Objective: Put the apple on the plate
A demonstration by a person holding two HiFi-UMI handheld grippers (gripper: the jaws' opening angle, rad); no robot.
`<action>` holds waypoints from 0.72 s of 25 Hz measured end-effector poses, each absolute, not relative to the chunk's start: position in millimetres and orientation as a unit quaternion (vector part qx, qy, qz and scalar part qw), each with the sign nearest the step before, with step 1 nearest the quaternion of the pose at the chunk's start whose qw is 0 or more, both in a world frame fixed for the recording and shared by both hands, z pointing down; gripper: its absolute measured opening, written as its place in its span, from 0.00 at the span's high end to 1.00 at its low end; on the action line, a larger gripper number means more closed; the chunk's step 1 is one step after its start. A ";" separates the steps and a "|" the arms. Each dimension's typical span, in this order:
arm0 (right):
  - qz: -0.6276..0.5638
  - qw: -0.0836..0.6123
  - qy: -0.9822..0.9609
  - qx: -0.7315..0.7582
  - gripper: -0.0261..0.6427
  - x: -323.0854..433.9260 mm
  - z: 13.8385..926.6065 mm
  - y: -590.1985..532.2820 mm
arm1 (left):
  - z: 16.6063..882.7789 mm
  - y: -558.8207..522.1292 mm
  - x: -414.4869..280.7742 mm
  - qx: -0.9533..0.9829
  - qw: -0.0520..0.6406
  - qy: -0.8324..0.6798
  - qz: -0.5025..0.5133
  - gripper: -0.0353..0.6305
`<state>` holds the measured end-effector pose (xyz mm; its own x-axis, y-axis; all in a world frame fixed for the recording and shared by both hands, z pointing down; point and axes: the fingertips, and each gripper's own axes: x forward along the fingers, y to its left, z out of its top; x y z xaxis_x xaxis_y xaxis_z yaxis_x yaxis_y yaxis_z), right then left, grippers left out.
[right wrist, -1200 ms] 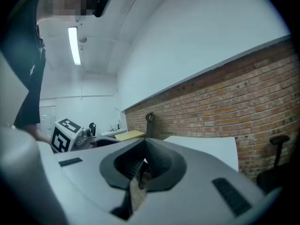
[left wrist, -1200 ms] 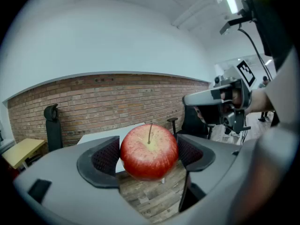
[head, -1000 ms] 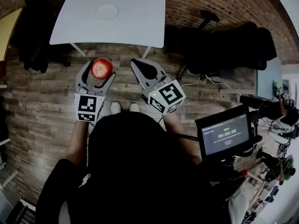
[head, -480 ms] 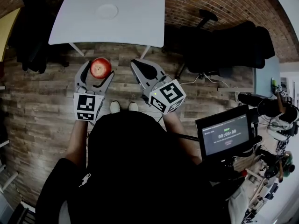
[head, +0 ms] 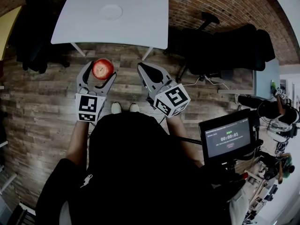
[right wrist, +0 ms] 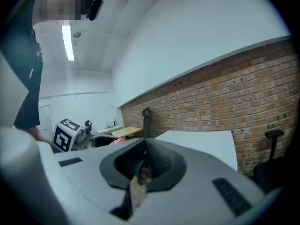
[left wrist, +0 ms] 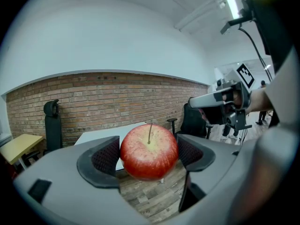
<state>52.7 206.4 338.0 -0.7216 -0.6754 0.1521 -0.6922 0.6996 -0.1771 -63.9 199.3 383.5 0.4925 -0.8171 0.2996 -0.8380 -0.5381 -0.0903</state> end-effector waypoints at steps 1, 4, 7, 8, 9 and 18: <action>0.111 0.038 -0.920 0.373 0.95 52.3 337.5 205.3 | 383.8 198.9 -66.7 0.863 0.034 -0.479 0.155 0.36; 0.108 0.039 -0.918 0.379 0.96 50.1 336.6 202.6 | 384.1 197.0 -75.2 0.863 0.033 -0.480 0.155 0.36; 0.103 0.044 -0.917 0.382 0.95 39.7 342.4 206.6 | 389.6 200.5 -89.3 0.863 0.033 -0.481 0.150 0.36; 0.102 0.046 -0.917 0.383 0.96 35.2 345.2 209.0 | 392.0 202.6 -94.9 0.863 0.033 -0.481 0.149 0.36; 0.102 0.048 -0.916 0.384 0.96 31.2 347.3 211.2 | 393.7 204.5 -100.1 0.863 0.032 -0.482 0.148 0.36; 0.104 0.058 -0.915 0.386 0.95 17.3 349.9 215.9 | 399.7 206.4 -120.0 0.863 0.039 -0.482 0.147 0.36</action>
